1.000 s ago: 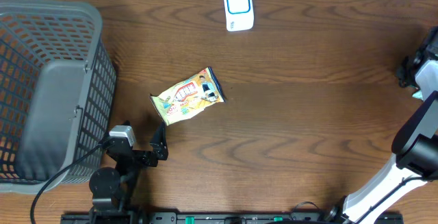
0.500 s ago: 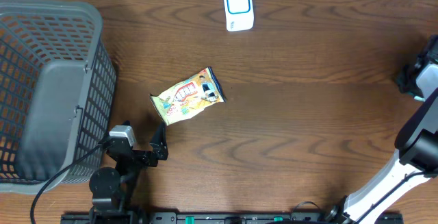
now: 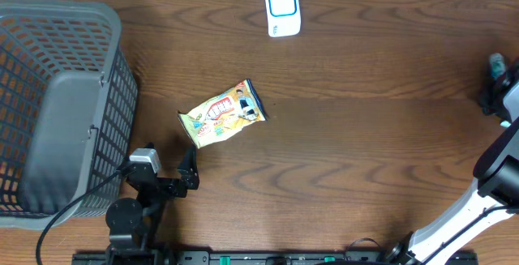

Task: Scan the item barcode
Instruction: 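Carry the Listerine bottle to the far right and set it down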

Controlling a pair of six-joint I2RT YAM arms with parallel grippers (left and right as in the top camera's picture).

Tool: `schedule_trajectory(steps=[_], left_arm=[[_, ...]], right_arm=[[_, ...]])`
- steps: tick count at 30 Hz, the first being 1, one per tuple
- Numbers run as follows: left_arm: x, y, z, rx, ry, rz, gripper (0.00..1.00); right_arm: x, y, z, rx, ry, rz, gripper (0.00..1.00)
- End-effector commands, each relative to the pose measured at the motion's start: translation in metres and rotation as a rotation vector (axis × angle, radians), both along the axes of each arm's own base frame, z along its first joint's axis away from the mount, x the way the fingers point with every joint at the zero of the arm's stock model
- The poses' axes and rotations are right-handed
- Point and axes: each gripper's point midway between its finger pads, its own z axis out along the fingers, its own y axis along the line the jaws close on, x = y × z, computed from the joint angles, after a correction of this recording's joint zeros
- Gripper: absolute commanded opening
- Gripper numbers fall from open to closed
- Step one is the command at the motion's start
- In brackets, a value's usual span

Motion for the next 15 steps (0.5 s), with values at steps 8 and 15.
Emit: schedule_trajectory(steps=[8, 15], left_arm=[[-0.001, -0.003, -0.013, 0.007, 0.03, -0.017, 0.98], [-0.001, -0.003, -0.013, 0.007, 0.03, -0.017, 0.98]], right_arm=[[0.035, 0.03, 0.007, 0.122, -0.123, 0.101, 0.75], [0.079, 0.091, 0.028, 0.381, -0.314, 0.303, 0.83]])
